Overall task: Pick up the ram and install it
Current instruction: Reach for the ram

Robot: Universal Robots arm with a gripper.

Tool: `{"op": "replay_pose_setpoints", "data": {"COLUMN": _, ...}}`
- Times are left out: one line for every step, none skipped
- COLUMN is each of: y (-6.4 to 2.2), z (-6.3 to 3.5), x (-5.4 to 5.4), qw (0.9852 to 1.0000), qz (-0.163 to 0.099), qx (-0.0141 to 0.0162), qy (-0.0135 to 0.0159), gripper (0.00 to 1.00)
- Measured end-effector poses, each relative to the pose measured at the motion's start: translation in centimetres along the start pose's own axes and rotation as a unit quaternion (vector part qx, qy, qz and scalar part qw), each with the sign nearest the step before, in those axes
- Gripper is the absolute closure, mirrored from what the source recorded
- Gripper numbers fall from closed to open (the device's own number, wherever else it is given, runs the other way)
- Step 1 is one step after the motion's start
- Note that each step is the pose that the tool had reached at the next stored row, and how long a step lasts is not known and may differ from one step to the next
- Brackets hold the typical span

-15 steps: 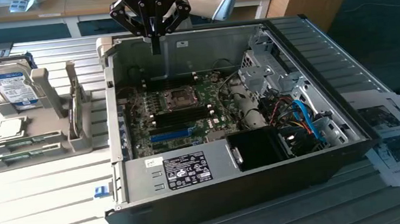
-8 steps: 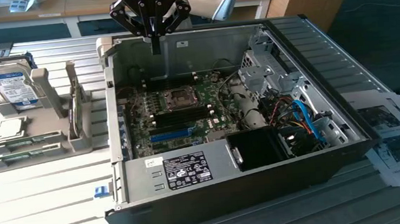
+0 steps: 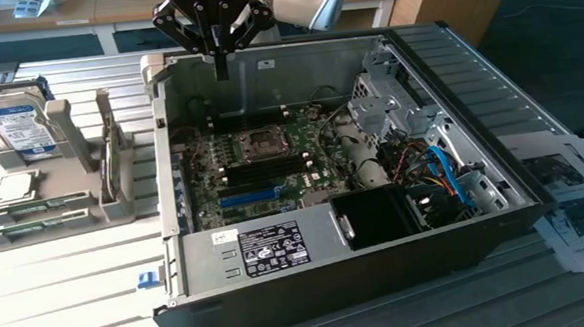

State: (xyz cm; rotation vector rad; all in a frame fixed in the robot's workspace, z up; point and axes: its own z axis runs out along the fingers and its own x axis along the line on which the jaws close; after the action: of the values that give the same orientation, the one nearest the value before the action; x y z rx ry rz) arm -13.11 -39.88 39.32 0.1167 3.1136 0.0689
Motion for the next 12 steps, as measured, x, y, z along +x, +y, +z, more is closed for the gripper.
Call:
{"op": "replay_pose_setpoints", "data": {"y": -0.01, "z": -0.01, "x": 0.2, "qw": 1.0, "qz": 0.0, "qx": 0.0, "qy": 0.0, "gripper": 0.9}}
{"op": "replay_pose_setpoints", "data": {"y": -0.03, "z": -0.01, "x": 0.3, "qw": 1.0, "qz": 0.0, "qx": 0.0, "qy": 0.0, "gripper": 0.9}}
{"op": "replay_pose_setpoints", "data": {"y": -0.04, "z": -0.02, "x": 0.5, "qw": 1.0, "qz": 0.0, "qx": 0.0, "qy": 0.0, "gripper": 0.9}}
{"op": "replay_pose_setpoints", "data": {"y": -0.05, "z": -0.02, "x": 0.7, "qw": 1.0, "qz": 0.0, "qx": 0.0, "qy": 0.0, "gripper": 0.9}}
{"op": "replay_pose_setpoints", "data": {"y": -0.07, "z": -0.02, "x": 0.9, "qw": 1.0, "qz": 0.0, "qx": 0.0, "qy": 0.0, "gripper": 0.9}}
{"op": "replay_pose_setpoints", "data": {"y": -0.08, "z": -0.03, "x": 1.0, "qw": 1.0, "qz": 0.0, "qx": 0.0, "qy": 0.0, "gripper": 0.9}}
{"op": "replay_pose_setpoints", "data": {"y": -0.09, "z": -0.03, "x": 1.2, "qw": 1.0, "qz": 0.0, "qx": 0.0, "qy": 0.0, "gripper": 0.9}}
{"op": "replay_pose_setpoints", "data": {"y": -0.11, "z": -0.04, "x": 1.4, "qw": 1.0, "qz": 0.0, "qx": 0.0, "qy": 0.0, "gripper": 0.9}}
{"op": "replay_pose_setpoints", "data": {"y": -0.12, "z": -0.04, "x": 1.6, "qw": 1.0, "qz": 0.0, "qx": 0.0, "qy": 0.0, "gripper": 0.9}}
{"op": "replay_pose_setpoints", "data": {"y": -0.14, "z": -0.05, "x": 1.8, "qw": 1.0, "qz": 0.0, "qx": 0.0, "qy": 0.0, "gripper": 0.9}}
{"op": "replay_pose_setpoints", "data": {"y": -0.16, "z": -0.05, "x": 2.1, "qw": 1.0, "qz": 0.0, "qx": 0.0, "qy": 0.0, "gripper": 0.9}}
{"op": "replay_pose_setpoints", "data": {"y": -0.17, "z": -0.06, "x": 2.3, "qw": 1.0, "qz": 0.0, "qx": 0.0, "qy": 0.0, "gripper": 0.9}}
